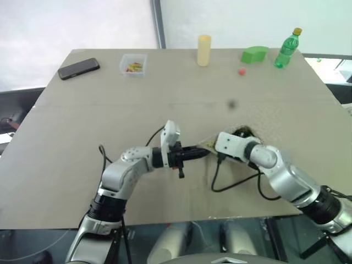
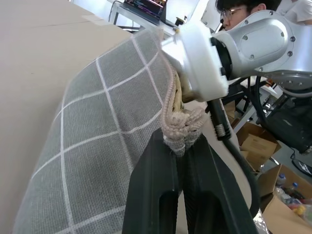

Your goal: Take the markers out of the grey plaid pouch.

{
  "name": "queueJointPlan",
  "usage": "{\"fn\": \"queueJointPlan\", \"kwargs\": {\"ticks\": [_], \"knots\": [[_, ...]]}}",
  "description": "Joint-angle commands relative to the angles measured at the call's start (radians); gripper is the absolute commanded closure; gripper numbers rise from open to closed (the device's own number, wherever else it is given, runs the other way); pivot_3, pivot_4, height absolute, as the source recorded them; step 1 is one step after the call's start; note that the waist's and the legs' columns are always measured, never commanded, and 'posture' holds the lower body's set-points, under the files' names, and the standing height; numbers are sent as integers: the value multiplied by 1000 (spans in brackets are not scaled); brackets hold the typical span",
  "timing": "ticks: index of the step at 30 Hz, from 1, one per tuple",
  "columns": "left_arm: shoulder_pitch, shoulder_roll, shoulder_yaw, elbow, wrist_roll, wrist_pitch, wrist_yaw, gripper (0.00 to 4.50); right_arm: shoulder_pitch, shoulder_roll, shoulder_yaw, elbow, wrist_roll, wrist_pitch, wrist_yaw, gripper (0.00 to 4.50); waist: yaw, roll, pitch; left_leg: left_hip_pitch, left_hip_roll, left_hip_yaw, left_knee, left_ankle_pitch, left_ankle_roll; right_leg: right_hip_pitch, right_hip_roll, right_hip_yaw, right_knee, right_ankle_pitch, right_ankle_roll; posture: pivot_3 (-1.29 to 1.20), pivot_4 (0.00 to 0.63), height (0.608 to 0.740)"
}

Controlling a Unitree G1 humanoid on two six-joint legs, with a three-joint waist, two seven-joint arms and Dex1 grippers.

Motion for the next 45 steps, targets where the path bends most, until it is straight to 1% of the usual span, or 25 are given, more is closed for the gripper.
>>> {"fn": "queueJointPlan", "kwargs": {"ticks": [1, 2, 3, 6, 10, 14, 19, 22, 25, 26, 27, 29, 31, 33, 35, 36, 38, 40, 41, 42, 43, 44, 45], "knots": [[-26, -19, 5, -45, -15, -11, 14, 4500, 47, 43, -32, 12, -45, 19, -34, 3682, 0, 0, 0, 0, 0, 0, 0, 0, 0, 0, 0, 0, 0, 0, 0, 0, 150, 740], [-31, -22, 11, -38, -11, -14, 25, 4500, 60, 40, -59, -12, -44, 18, -29, 3966, 1, -1, -1, 0, 0, 0, 0, 0, 0, 0, 0, 0, 0, 0, 0, 0, 150, 740], [-35, -24, 15, -30, -5, -21, 34, 4500, 71, 36, -89, -38, -42, 18, -25, 4090, 2, -1, -1, 1, 0, 0, 0, 0, -1, 0, 0, 0, 0, 0, 0, 0, 150, 740], [-52, -30, 24, 6, 20, -45, 61, 4500, 111, 28, -188, -141, 6, 23, 22, 4093, 3, -1, -1, 1, 0, 0, 0, -1, -1, 1, 0, 0, 0, 0, 0, 0, 150, 740], [-85, -42, 37, 58, 54, -78, 96, 4500, 182, 9, -340, -334, 151, 39, 142, 4098, 4, 0, 0, 0, 0, -1, 0, -1, -1, 0, 0, 0, 0, 0, 0, 0, 150, 740], [-106, -36, 29, 110, 86, -120, 95, 4500, 223, 15, -487, -458, 299, 105, 222, 4109, -1, 0, 0, 0, 0, 0, 0, -1, -1, 0, 0, 0, 0, 0, 0, 0, 150, 740], [-110, -25, -1, 140, 149, -203, 91, 4500, 242, 53, -686, -528, 512, 175, 282, 4110, 2, 0, 0, 0, 0, -1, 0, -1, -1, 1, -1, -1, -1, 0, 0, 0, 150, 740], [-104, -16, -16, 147, 181, -253, 90, 4500, 203, 116, -808, -527, 649, 224, 267, 4110, 2, 0, 0, 0, 0, -1, 0, -1, -1, 1, -1, -1, -1, 0, 0, 0, 150, 740], [-98, -8, -22, 151, 213, -290, 98, 4500, 118, 251, -980, -505, 857, 302, 184, 4110, -1, 0, 0, 0, 1, -1, 0, -3, 3, 1, 0, -1, 0, 1, -1, 0, 150, 740], [-97, -7, -22, 148, 223, -299, 107, 4500, 80, 299, -1038, -488, 922, 336, 135, 4110, -1, 0, 0, 1, 1, -1, -1, -4, 3, 1, 0, -1, 0, 1, -1, 0, 150, 740], [-96, -6, -21, 146, 230, -304, 116, 4500, 54, 328, -1073, -479, 970, 357, 96, 4111, -1, 0, 0, 1, 2, -1, -1, -4, 2, 1, 1, -1, 0, 1, -1, 0, 150, 740], [-101, -7, -15, 134, 249, -327, 138, 4500, -16, 415, -1147, -452, 1104, 388, -27, 4111, -1, 0, 0, 1, 2, -1, -1, -3, 2, 1, 1, -1, 0, 2, -3, 0, 150, 740], [-107, -6, -3, 114, 253, -325, 160, 4500, -82, 509, -1202, -410, 1240, 380, -193, 4111, -1, 0, 0, 1, 2, -1, -1, -3, 2, 1, 2, 0, 0, 2, -3, 0, 150, 740], [-109, 6, 4, 87, 259, -339, 164, 4500, -132, 599, -1226, -362, 1360, 338, -369, 4111, -2, 1, 0, 1, 2, -1, -1, -3, 2, 0, 2, 0, 0, 2, -3, 0, 150, 740], [-106, 21, 12, 63, 267, -337, 176, 4500, -143, 609, -1210, -341, 1397, 324, -458, 4111, -3, 1, 0, 2, 2, 0, -3, -1, -1, -1, 2, 1, 1, 2, -4, 0, 150, 740], [-101, 29, 12, 54, 275, -336, 182, 4500, -140, 590, -1201, -337, 1405, 323, -486, 4111, -2, 1, 0, 2, 2, 0, -4, 0, -2, -1, 2, 2, 0, 2, -4, 0, 150, 740], [-85, 51, 20, 42, 285, -334, 190, 4500, -137, 498, -1200, -316, 1391, 337, -531, 4111, -2, 2, 1, 2, 2, 0, -6, 2, 1, -2, 2, 2, 0, 2, -4, 0, 150, 740], [-65, 82, 29, 41, 310, -353, 196, 4500, -103, 295, -1166, -304, 1291, 383, -509, 4111, -1, 3, 1, 2, 2, 3, -7, 2, 1, -2, 2, 4, 0, 2, -4, 0, 150, 740], [-55, 101, 30, 45, 330, -375, 199, 4500, -68, 173, -1143, -308, 1243, 399, -469, 3611, 0, 4, 1, 2, 1, 4, -7, 2, 1, -3, 1, 4, -1, 2, -4, 0, 150, 740], [-47, 119, 28, 52, 355, -400, 202, 4500, -37, 73, -1127, -308, 1206, 403, -438, 3069, 2, 4, 1, 2, 1, 5, -8, 2, 2, -3, 1, 5, -1, 2, -4, 0, 150, 740], [-41, 138, 22, 63, 387, -439, 208, 4500, -14, 2, -1121, -302, 1181, 398, -422, 2736, 0, 3, 1, 2, 1, 6, -8, 2, 2, -3, 0, 5, -2, 2, -3, 0, 150, 740], [-32, 158, 15, 82, 426, -510, 212, 4500, 4, -59, -1128, -279, 1160, 410, -421, 2201, -1, 3, 1, 2, 1, 7, -9, 2, 2, -3, 0, 5, -2, 2, -3, 0, 150, 740], [-22, 173, 10, 101, 456, -573, 212, 4500, 28, -112, -1125, -253, 1133, 422, -415, 1810, -4, 4, 1, 2, 2, 7, -10, 2, 2, -3, 0, 5, -2, 2, -3, 0, 150, 740]]}}
